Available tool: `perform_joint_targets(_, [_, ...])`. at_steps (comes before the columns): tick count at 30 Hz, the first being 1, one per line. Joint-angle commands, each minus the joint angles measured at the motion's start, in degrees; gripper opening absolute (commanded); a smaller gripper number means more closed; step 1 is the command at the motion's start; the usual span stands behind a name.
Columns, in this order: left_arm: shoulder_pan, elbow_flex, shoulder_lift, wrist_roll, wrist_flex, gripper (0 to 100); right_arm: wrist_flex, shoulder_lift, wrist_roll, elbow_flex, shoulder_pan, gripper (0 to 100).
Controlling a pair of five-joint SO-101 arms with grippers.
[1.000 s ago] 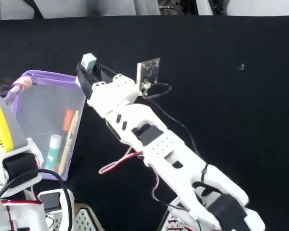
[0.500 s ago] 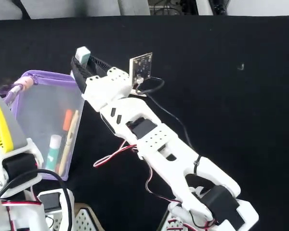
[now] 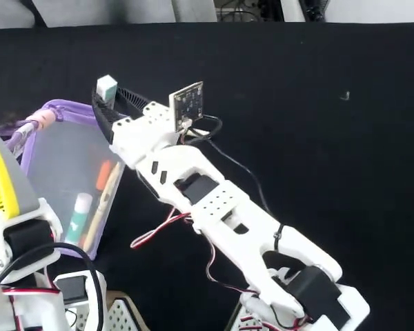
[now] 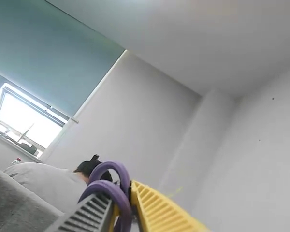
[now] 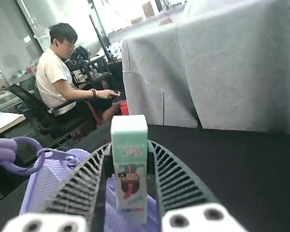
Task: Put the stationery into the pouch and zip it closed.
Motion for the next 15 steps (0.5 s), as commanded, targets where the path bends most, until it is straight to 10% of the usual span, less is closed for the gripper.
perform_joint_targets(1, [0.48,-0.57,-0.09,0.44,0.00,3,2.81,-0.92,0.62,-2.68,-0.70,1.4])
perform_joint_targets(15, [0.48,-0.57,-0.09,0.26,0.00,3,17.05,-3.03,-0.09,-6.81,-4.84,1.1])
